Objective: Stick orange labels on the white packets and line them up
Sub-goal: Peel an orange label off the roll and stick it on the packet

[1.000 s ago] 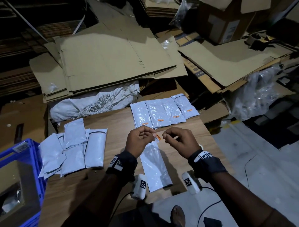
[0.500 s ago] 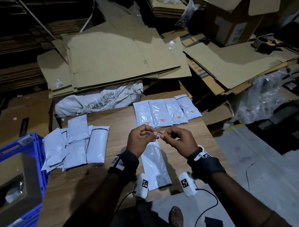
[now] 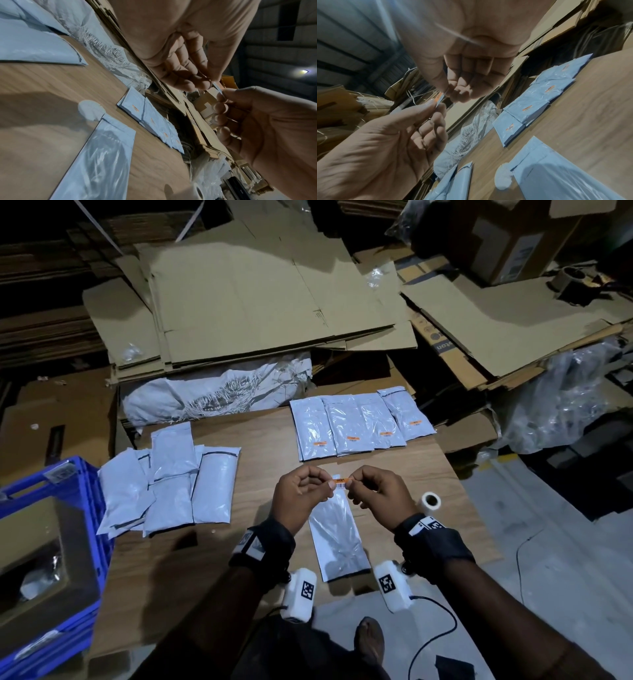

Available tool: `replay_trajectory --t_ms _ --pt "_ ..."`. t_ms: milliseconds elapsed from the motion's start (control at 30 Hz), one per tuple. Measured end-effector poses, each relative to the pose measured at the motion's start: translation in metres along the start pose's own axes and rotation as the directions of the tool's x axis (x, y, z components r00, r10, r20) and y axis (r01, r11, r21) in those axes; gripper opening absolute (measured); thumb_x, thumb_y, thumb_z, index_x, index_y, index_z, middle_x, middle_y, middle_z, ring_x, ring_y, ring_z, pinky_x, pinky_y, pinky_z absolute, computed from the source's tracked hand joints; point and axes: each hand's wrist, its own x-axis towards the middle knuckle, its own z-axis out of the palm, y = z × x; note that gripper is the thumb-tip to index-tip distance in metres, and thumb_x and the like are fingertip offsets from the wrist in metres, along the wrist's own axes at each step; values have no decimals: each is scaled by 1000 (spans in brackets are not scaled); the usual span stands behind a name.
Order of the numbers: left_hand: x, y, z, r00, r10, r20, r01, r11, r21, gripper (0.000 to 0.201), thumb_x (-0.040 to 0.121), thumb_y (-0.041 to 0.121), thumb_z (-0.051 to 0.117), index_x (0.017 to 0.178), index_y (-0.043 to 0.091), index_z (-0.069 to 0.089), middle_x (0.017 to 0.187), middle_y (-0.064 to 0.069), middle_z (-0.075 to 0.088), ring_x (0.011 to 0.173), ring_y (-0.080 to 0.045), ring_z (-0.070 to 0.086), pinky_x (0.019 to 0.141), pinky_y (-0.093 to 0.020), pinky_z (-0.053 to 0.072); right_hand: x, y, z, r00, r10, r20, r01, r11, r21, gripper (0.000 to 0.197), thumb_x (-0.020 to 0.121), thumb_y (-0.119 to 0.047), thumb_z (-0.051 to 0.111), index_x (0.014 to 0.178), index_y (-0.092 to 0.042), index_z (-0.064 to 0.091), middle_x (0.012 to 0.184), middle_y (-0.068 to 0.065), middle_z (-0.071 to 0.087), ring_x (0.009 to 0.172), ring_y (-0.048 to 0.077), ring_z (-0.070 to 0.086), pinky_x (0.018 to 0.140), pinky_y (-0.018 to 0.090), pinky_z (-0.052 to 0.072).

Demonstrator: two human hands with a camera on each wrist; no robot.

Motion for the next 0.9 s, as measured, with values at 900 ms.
replay_trajectory --t_ms 900 --pt "-46 -170 23 927 -316 -202 372 840 394 16 73 8 88 80 11 73 75 -5 73 72 -22 69 66 -32 57 -45 150 44 852 515 95 -466 829 -311 17 78 -31 72 66 -18 67 61 -8 71 62 11 69 68 35 59"
